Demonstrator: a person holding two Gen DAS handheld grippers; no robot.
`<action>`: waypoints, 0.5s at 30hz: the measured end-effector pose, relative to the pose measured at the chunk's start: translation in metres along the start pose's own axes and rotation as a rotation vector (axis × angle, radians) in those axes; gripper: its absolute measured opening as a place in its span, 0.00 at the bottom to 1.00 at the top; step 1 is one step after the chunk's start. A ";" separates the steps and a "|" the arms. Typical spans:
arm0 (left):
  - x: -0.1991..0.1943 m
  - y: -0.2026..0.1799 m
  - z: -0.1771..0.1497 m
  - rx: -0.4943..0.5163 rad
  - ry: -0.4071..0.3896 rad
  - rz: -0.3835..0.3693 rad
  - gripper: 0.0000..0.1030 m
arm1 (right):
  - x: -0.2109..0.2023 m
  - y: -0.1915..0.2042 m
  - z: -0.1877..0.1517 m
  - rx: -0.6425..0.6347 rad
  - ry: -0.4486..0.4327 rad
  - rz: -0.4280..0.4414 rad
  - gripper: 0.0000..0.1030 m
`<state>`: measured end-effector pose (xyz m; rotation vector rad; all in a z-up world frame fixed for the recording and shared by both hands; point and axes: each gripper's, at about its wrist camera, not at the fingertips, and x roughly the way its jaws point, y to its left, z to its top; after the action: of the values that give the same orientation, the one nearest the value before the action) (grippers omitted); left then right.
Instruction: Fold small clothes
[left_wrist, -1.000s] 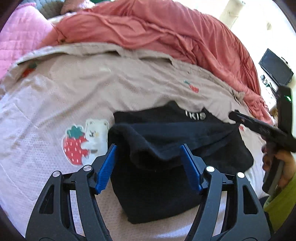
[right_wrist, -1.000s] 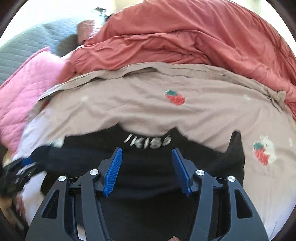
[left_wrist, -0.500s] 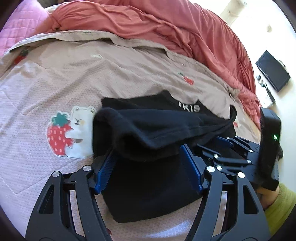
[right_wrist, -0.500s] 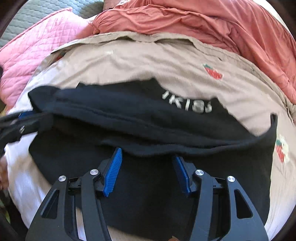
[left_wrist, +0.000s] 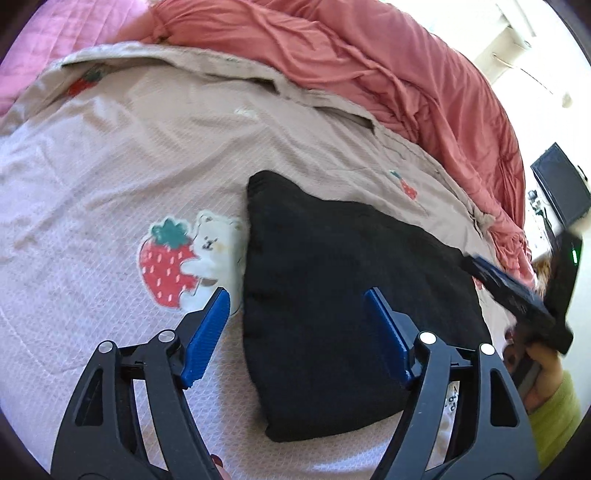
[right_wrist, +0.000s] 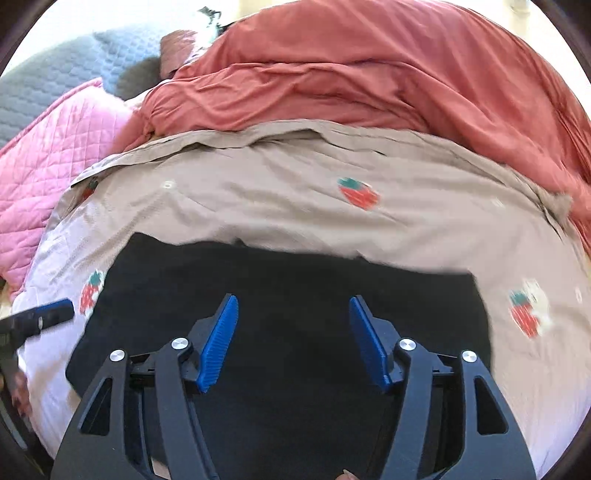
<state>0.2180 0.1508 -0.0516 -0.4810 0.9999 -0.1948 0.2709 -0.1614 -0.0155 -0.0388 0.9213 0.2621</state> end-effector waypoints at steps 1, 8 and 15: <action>0.000 0.003 -0.001 -0.010 0.007 0.002 0.67 | -0.006 -0.010 -0.007 0.016 -0.001 -0.006 0.62; 0.005 0.003 -0.020 -0.037 0.082 -0.023 0.67 | -0.049 -0.112 -0.079 0.246 0.027 -0.073 0.65; 0.014 -0.022 -0.038 0.085 0.108 0.039 0.72 | -0.051 -0.137 -0.103 0.310 0.040 -0.057 0.66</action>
<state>0.1952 0.1152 -0.0692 -0.3761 1.1009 -0.2294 0.1940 -0.3190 -0.0480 0.2157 0.9902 0.0638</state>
